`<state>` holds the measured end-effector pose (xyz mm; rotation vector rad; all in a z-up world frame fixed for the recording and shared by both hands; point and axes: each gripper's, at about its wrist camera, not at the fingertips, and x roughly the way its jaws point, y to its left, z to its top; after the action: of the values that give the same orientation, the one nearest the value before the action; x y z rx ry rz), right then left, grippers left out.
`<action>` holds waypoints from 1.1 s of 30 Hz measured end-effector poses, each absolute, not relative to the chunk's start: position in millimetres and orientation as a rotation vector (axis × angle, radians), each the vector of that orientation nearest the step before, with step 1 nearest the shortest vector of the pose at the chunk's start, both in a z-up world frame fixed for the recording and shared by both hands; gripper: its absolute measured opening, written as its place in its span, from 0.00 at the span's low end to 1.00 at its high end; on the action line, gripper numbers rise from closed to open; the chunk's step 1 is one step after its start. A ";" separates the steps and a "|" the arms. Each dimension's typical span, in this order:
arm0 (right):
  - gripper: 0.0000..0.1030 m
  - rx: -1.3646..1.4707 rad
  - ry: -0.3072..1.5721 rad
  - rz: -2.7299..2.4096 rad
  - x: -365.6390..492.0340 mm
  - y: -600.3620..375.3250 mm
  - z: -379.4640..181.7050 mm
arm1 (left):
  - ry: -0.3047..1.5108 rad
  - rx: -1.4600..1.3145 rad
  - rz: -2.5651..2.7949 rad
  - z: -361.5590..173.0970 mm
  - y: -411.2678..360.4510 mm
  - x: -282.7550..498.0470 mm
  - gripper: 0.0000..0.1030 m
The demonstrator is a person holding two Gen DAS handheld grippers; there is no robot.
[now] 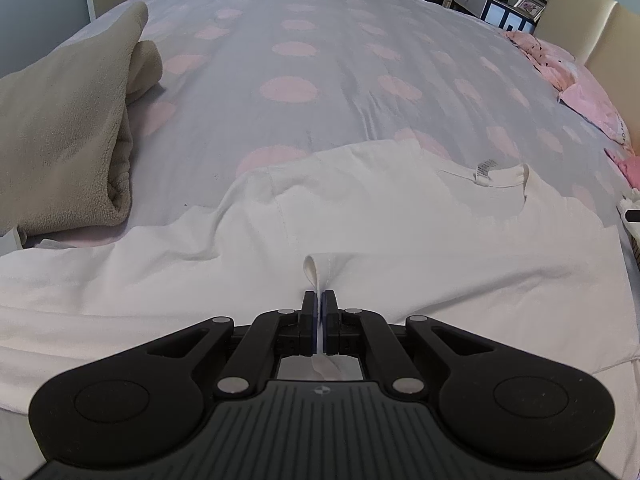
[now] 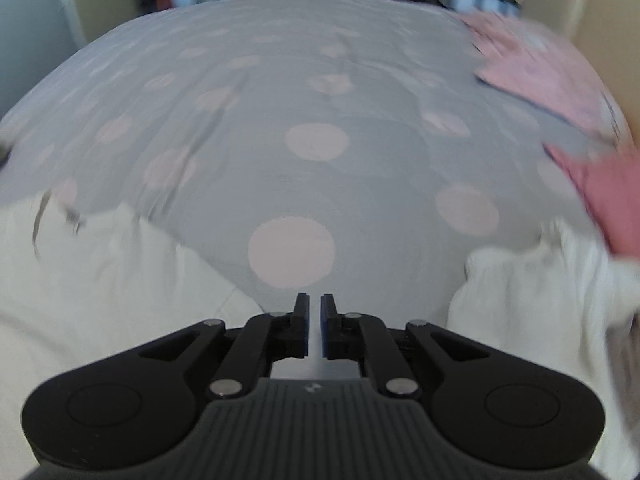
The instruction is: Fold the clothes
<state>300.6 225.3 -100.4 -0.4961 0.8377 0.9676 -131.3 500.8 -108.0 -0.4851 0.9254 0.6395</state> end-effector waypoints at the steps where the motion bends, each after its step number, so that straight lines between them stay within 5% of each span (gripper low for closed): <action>1: 0.10 -0.525 0.819 1.008 299.6 220.2 -101.5 | 0.928 -0.483 0.639 -108.5 500.8 -131.2 0.00; 4: 0.23 -0.667 0.748 1.139 290.6 206.6 -111.8 | 0.939 -0.476 0.639 -109.9 500.2 -129.2 0.00; 24: 0.25 -1.677 0.240 1.699 251.1 260.5 -130.1 | 0.988 -0.467 0.601 -123.8 507.1 -124.1 0.00; 29: 0.25 -1.808 0.232 1.802 244.1 270.0 -142.1 | 0.996 -0.474 0.591 -127.1 509.3 -124.2 0.00; 33: 0.06 -1.881 0.277 1.817 243.2 272.7 -142.5 | 1.002 -0.477 0.587 -129.0 510.5 -123.7 0.01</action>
<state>243.2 272.7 -142.5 -1.8809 0.2765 1.8169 -123.7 510.5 -129.0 -0.4771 1.0018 0.5869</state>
